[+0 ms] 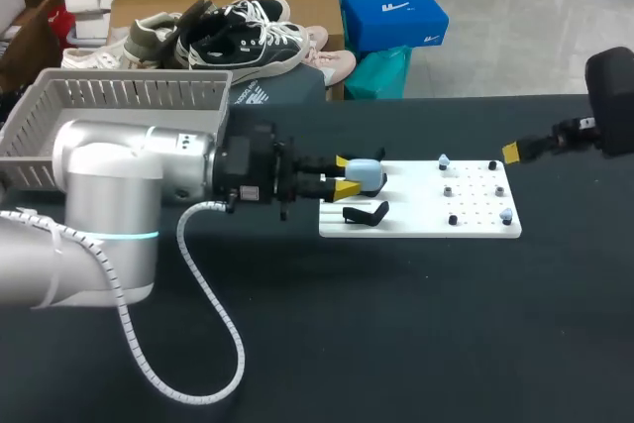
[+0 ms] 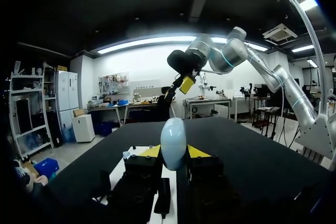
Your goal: Pick up each earbud case from the left stands, insert the matching earbuds, close the lid, and place the case in the box.
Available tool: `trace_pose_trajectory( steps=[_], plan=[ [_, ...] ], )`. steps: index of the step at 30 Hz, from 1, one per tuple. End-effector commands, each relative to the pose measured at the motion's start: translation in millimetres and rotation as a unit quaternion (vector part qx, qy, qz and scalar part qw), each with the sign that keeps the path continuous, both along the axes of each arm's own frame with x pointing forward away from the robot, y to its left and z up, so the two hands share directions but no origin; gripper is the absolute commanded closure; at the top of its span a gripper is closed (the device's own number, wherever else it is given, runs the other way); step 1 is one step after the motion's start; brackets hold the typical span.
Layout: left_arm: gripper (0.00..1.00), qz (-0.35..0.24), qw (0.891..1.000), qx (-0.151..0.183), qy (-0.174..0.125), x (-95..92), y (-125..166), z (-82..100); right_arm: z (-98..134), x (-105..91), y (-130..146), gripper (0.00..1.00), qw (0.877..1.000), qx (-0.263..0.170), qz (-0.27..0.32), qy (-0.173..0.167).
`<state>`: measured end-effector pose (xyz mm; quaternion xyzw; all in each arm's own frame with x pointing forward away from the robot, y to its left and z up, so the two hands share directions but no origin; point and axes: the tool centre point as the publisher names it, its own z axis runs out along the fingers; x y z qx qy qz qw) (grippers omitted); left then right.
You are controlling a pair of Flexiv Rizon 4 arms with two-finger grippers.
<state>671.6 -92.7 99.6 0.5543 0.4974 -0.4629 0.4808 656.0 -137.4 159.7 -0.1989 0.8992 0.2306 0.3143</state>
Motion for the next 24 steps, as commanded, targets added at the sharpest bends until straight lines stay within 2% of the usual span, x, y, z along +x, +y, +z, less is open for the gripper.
trace_pose_trajectory(
  steps=[1, 10, 16, 24],
  plan=[
    [1.00, -0.005, 1.000, 0.000, -0.003, 4.0, -3.4, -1.3, 6.5, -13.9, 15.1, 0.00, 1.000, -0.021, 0.009, 0.005],
    [1.00, -0.004, 1.000, -0.001, -0.005, 4.1, -3.7, -1.3, 9.3, -27.9, 49.9, 0.00, 0.999, -0.025, 0.033, 0.008],
    [1.00, -0.004, 1.000, -0.001, -0.005, 4.1, -3.7, -1.3, -1.5, -27.4, 67.1, 0.00, 0.998, -0.051, 0.042, 0.012],
    [1.00, -0.004, 1.000, -0.001, -0.005, 4.1, -3.7, -1.3, -2.8, -27.7, 93.8, 0.00, 0.997, -0.054, 0.058, 0.016]
  ],
)
